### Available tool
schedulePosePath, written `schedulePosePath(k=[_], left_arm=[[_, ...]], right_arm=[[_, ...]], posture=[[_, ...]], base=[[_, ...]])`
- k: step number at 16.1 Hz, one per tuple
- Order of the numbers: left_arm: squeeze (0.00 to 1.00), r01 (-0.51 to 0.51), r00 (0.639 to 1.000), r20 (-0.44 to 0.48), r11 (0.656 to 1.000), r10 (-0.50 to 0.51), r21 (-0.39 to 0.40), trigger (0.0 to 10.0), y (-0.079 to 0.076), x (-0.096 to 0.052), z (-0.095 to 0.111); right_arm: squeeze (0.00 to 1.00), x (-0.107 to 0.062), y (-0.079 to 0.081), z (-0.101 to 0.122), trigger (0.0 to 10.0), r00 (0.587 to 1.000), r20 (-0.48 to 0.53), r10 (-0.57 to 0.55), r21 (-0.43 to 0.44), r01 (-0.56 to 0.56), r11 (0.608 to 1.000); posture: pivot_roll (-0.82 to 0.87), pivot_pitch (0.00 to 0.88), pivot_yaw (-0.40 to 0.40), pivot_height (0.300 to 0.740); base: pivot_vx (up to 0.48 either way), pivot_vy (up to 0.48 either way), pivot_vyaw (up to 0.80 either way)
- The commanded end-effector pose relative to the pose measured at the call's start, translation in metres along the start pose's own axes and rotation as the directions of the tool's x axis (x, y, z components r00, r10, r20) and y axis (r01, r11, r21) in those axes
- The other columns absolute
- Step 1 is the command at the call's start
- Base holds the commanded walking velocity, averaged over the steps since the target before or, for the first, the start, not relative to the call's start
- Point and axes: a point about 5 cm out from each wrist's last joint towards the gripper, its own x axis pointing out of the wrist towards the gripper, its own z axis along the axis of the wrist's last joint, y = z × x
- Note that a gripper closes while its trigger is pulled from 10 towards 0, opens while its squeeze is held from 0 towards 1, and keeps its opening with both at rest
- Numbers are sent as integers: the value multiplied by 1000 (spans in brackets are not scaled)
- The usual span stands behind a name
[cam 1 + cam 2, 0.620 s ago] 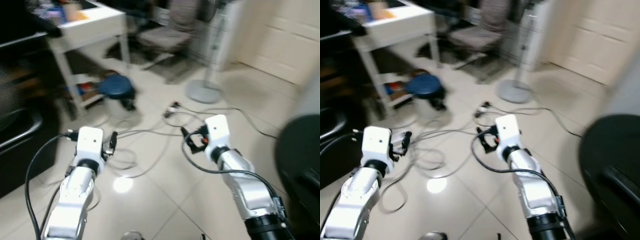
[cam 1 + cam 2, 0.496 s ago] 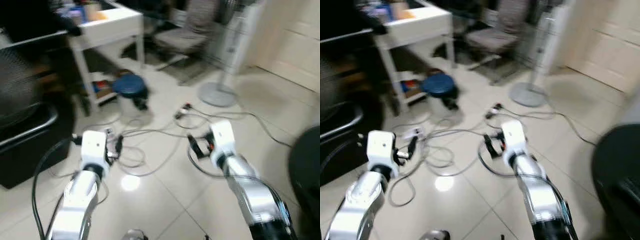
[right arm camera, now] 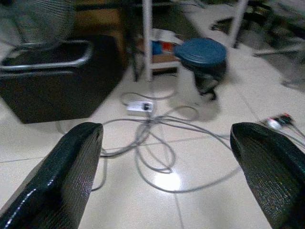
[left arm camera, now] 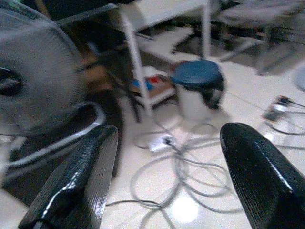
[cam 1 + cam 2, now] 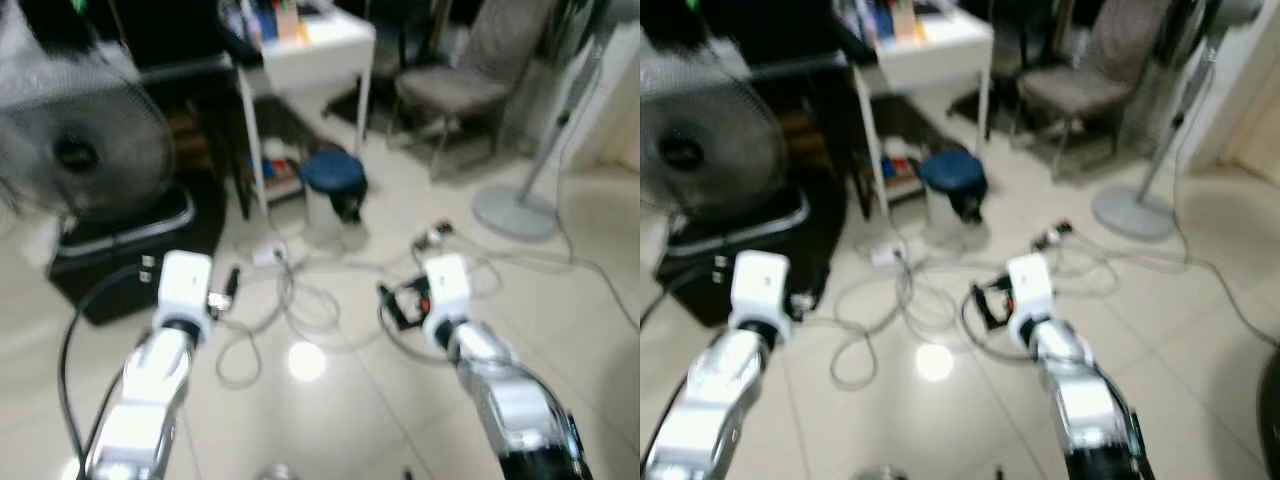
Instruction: Move the pillow to the sofa from floor
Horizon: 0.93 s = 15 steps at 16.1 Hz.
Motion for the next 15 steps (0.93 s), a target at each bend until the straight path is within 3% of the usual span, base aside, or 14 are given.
schedulePosePath(k=[1,10,15], left_arm=[[0,-25,1000,8,999,25,45,10000,1,0,-1],[0,-28,999,39,998,25,61,10000,2,1,0],[0,-16,998,58,995,10,102,10000,4,9,7]], right_arm=[[0,-1,-6,0,10000,1000,-8,7,6,-7,1000],[0,2,-11,-4,10000,1000,-22,23,18,-22,1000],[0,9,-3,-3,10000,1000,-14,23,17,-23,1000]], posture=[[81,0,5,740],[91,0,-3,740],[88,0,11,740]], base=[[0,0,800],[0,0,800],[0,0,800]])
